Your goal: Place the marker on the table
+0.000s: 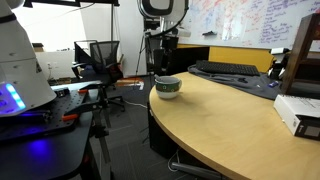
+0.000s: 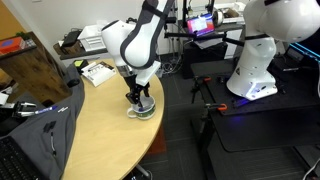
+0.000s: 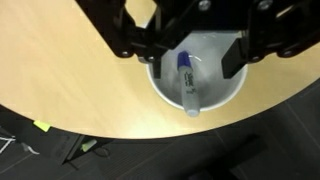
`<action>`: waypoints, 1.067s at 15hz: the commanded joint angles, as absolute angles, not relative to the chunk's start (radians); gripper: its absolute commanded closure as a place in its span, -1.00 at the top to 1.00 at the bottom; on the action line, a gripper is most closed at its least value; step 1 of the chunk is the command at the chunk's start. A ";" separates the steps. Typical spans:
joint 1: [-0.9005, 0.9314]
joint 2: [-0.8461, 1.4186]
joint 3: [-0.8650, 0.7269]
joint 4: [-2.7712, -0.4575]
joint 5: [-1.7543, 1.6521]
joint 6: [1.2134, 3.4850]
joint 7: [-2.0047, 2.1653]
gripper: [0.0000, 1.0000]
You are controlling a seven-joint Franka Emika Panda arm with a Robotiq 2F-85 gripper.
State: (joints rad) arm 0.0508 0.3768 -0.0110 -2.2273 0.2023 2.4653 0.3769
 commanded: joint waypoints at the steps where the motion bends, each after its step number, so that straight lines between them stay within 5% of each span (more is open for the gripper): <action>1: 0.036 0.442 0.001 -2.179 0.257 2.484 0.354 0.42; 7: 0.004 0.483 0.009 -2.159 0.335 2.524 0.329 0.03; 16: -0.019 0.520 0.021 -2.142 0.336 2.463 0.236 0.21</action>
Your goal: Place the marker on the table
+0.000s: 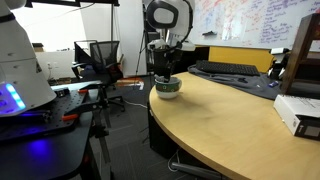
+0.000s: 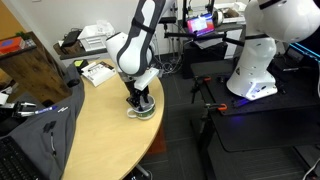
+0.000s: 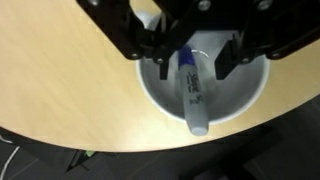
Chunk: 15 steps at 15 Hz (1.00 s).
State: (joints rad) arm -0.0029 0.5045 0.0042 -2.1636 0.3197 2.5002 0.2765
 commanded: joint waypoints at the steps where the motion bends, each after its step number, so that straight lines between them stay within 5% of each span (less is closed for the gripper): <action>1: -0.017 0.525 0.020 -2.141 0.332 2.458 0.238 0.20; 2: -0.016 0.529 0.020 -2.141 0.330 2.457 0.236 0.10; 3: -0.017 0.533 0.021 -2.139 0.333 2.453 0.237 -0.30; 8: -0.030 0.522 0.029 -2.137 0.342 2.437 0.218 -0.98; 15: -0.027 0.345 0.014 -2.218 0.267 2.397 0.072 -0.88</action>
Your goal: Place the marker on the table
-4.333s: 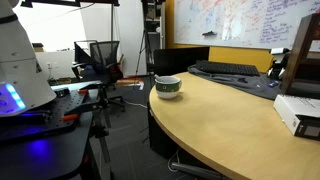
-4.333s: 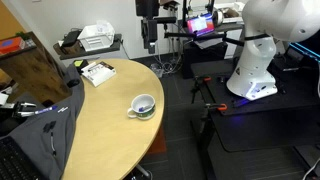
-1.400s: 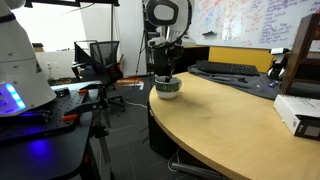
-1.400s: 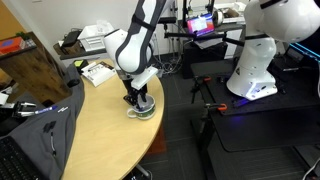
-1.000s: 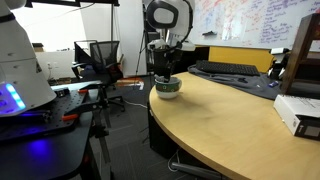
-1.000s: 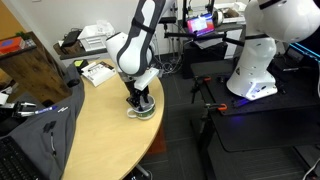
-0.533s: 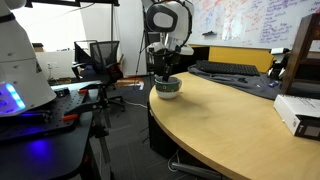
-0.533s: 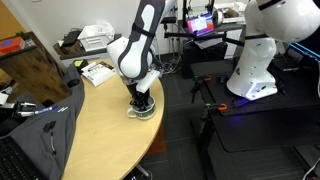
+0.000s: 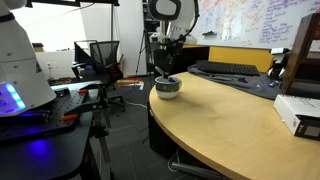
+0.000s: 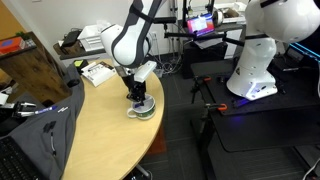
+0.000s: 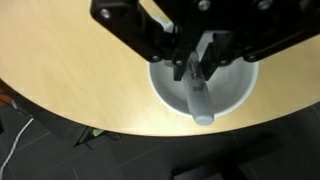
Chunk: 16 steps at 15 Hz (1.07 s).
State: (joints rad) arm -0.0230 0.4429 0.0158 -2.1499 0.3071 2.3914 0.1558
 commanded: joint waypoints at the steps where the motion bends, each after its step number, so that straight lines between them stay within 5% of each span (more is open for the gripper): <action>1: -0.025 0.314 0.008 -2.241 0.239 2.424 0.039 -0.88; 11: -0.069 0.239 -0.052 -2.440 0.239 2.955 0.047 -0.88; 16: 0.093 0.406 -0.320 -2.445 0.094 3.096 0.331 -0.88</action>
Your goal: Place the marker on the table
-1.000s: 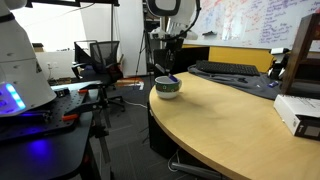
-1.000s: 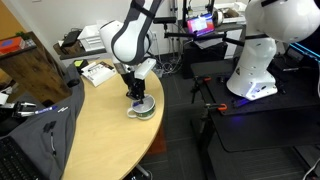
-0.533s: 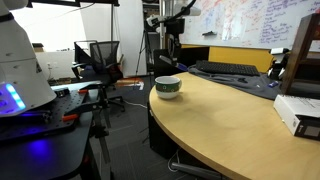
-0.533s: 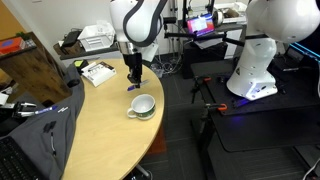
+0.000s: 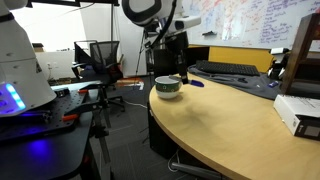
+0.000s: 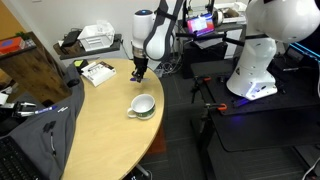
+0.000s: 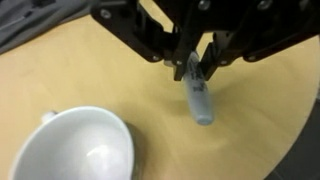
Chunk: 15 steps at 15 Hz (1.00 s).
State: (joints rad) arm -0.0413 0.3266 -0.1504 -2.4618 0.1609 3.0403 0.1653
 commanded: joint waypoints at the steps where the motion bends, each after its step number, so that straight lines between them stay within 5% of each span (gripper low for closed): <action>1: 0.128 0.442 -0.368 -2.432 0.106 3.081 0.374 -0.88; 7: 0.231 0.590 -0.435 -2.356 0.193 3.031 0.536 -0.88; 8: 0.268 0.610 -0.462 -2.349 0.205 3.021 0.574 -0.02; 10: 0.301 0.614 -0.492 -2.353 0.221 3.011 0.603 0.10; 15: 0.171 0.390 -0.409 -2.423 0.205 2.931 0.462 0.84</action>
State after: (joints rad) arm 0.2656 0.5598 -0.4801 -2.3693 0.2098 3.0237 0.5599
